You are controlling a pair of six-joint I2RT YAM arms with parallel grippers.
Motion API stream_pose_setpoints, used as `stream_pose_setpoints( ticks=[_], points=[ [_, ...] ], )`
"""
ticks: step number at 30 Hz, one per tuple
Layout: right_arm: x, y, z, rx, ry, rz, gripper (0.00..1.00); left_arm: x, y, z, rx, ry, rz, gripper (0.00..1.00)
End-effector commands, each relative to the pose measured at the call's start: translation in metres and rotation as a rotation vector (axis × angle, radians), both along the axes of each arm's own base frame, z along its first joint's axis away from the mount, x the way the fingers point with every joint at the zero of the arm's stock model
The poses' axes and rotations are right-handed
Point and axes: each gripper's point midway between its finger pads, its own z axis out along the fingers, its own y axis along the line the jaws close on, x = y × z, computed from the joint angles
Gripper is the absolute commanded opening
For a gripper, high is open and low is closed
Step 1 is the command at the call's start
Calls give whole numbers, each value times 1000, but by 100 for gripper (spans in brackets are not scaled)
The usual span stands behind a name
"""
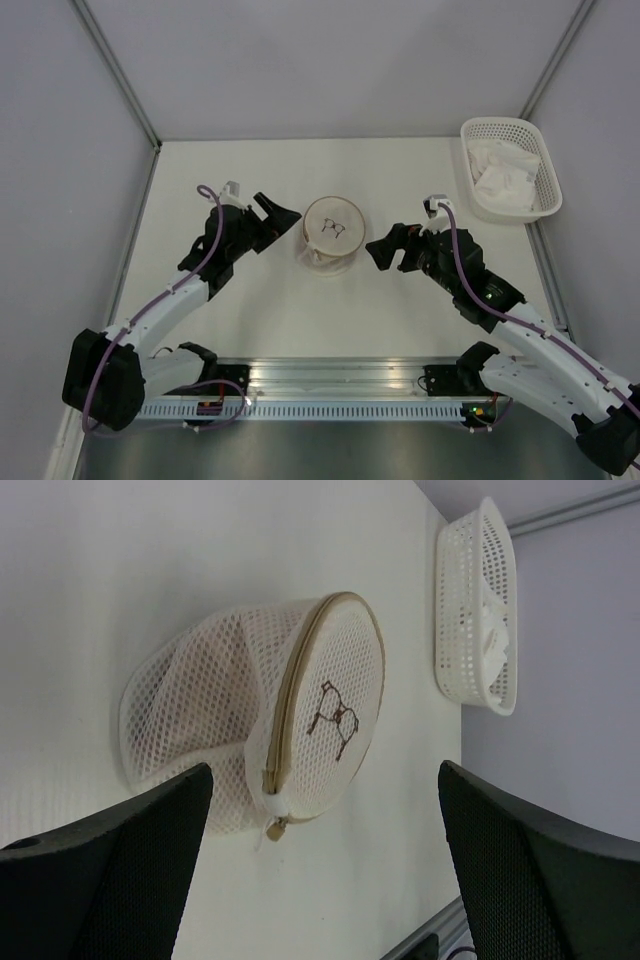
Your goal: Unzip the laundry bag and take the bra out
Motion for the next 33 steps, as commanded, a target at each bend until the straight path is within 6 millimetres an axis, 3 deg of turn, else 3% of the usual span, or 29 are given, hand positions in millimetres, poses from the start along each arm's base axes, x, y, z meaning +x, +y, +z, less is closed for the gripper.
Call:
stream_pose_setpoints(
  ticks=[1, 8, 13, 14, 19, 25, 33],
  points=[
    [0, 7, 11, 51, -33, 20, 98, 32, -10, 14, -6, -62, 25, 96],
    [1, 10, 8, 51, -18, 28, 98, 53, -38, -7, 31, 23, -83, 96],
    [2, 10, 6, 55, -17, 26, 98, 60, -48, -8, 47, 27, -124, 95],
    [2, 11, 5, 55, -14, 27, 98, 60, -54, -3, 33, 22, -153, 92],
    [4, 11, 1, 40, -4, 22, 98, 55, -68, -20, 38, 88, -230, 84],
    [5, 10, -2, 35, 2, 14, 98, 42, -49, -47, 182, 160, -218, 83],
    [7, 13, -10, 33, 21, 17, 97, 27, -44, -53, 176, 190, -223, 84]
  ],
)
